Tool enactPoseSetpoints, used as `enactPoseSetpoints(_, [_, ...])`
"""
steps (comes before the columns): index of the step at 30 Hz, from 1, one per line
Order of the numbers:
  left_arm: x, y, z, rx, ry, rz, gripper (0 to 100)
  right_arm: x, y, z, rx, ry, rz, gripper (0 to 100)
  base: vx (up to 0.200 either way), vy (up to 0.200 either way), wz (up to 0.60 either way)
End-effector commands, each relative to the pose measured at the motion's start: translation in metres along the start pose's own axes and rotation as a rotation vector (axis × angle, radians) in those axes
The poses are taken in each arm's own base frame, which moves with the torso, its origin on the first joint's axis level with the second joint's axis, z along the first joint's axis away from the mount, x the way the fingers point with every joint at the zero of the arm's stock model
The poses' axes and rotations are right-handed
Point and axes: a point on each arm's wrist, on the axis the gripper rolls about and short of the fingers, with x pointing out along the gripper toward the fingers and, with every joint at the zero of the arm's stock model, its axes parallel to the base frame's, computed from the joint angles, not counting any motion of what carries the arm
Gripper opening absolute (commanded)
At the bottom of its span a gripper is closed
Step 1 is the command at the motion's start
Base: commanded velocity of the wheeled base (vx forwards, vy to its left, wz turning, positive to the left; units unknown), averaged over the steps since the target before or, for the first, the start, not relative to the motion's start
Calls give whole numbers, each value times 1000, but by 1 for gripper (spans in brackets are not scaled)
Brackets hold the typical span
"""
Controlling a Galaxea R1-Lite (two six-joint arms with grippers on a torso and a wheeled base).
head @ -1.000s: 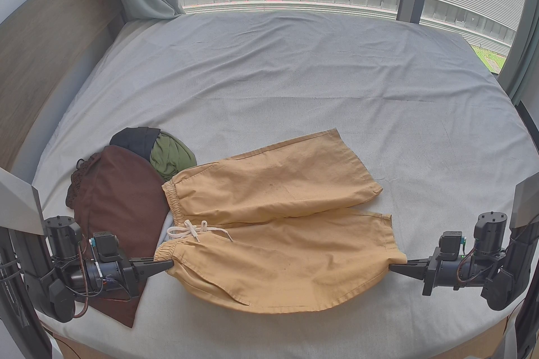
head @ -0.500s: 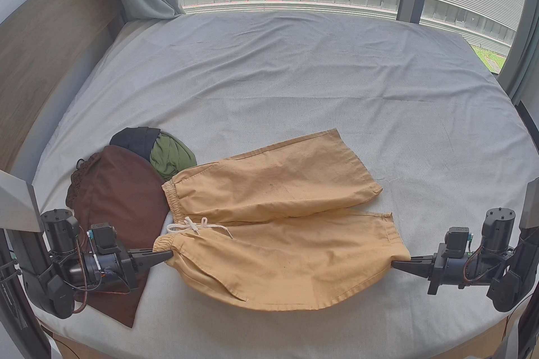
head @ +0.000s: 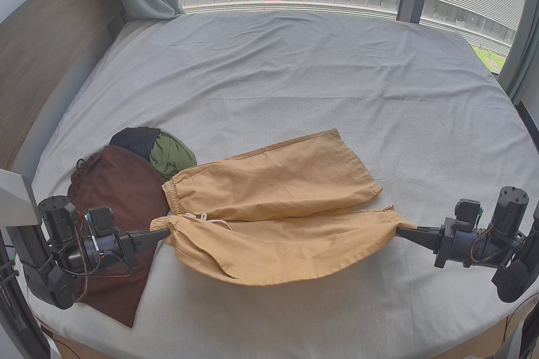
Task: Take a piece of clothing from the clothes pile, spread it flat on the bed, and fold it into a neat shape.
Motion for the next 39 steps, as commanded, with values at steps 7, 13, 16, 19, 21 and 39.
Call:
enactPoseSetpoints(7, [6, 6, 12, -40, -50, 30, 0, 4, 2, 21, -29, -82, -10, 0, 0, 0, 0])
enactPoseSetpoints(13, [5, 5, 14, -39, -56, 33, 0, 6, 1, 26, -35, -98, -5, 0, 0, 0, 0])
enactPoseSetpoints(16, [5, 6, 14, -36, -60, 40, 0, 8, 0, 28, -41, -110, -12, 0, 0, 0, 0])
enactPoseSetpoints(19, [6, 8, 17, -27, -71, 44, 0, 10, 0, 32, -46, -126, -16, 0, 0, 0, 0])
enactPoseSetpoints(21, [6, 9, 18, -24, -72, 45, 0, 12, 0, 35, -51, -134, -12, 0, 0, 0, 0])
enactPoseSetpoints(39, [0, 14, 20, -26, -94, 86, 0, 30, 8, 50, -63, -203, -29, 0, 0, 0, 0])
